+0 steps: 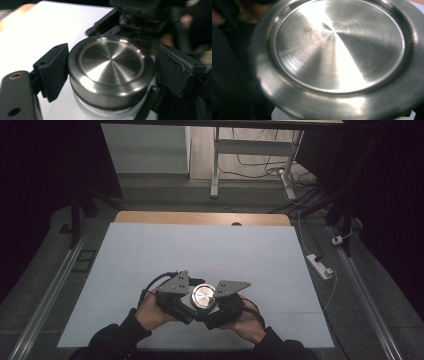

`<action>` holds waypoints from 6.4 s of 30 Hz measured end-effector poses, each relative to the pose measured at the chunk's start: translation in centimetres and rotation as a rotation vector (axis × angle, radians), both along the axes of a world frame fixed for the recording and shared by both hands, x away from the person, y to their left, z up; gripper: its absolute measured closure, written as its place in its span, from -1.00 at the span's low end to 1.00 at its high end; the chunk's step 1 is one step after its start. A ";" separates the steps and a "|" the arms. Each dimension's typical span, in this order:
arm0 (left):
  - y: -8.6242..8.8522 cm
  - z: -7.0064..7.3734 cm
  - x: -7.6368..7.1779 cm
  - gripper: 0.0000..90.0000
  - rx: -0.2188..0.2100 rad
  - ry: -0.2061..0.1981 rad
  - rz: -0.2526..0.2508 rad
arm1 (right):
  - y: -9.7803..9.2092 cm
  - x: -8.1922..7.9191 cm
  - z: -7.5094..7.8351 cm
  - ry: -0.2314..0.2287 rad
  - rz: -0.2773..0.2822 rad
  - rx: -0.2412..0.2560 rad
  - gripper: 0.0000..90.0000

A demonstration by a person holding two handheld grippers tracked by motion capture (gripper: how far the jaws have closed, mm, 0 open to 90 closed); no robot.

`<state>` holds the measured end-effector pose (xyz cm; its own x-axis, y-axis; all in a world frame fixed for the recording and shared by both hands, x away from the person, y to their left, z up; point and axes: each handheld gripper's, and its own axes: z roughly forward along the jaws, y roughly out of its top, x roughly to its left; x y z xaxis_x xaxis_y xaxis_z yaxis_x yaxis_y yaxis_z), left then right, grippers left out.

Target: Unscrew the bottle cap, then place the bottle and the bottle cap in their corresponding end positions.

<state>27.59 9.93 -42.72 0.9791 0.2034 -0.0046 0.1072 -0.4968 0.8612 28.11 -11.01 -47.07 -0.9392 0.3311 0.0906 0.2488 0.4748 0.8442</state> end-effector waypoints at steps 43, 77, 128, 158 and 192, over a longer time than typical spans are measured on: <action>0.8 -0.7 0.7 -0.59 0.068 -0.010 -0.149 | 1.1 -0.8 -0.4 0.006 0.099 -0.010 -0.67; -0.1 1.0 -1.3 -0.58 -0.044 -0.039 0.039 | -0.4 0.7 -0.3 -0.011 -0.037 -0.016 -0.67; 2.2 -0.4 -3.0 -0.58 -0.088 -0.031 0.077 | -2.3 4.1 0.8 -0.026 -0.166 0.012 -0.67; 1.3 -5.0 -1.4 -0.58 -0.037 -0.027 0.081 | 0.0 8.8 1.3 -0.029 -0.240 0.018 -0.67; -1.9 -10.4 3.3 -0.58 0.142 0.021 0.125 | 3.3 14.7 -2.1 -0.033 -0.320 -0.071 -0.67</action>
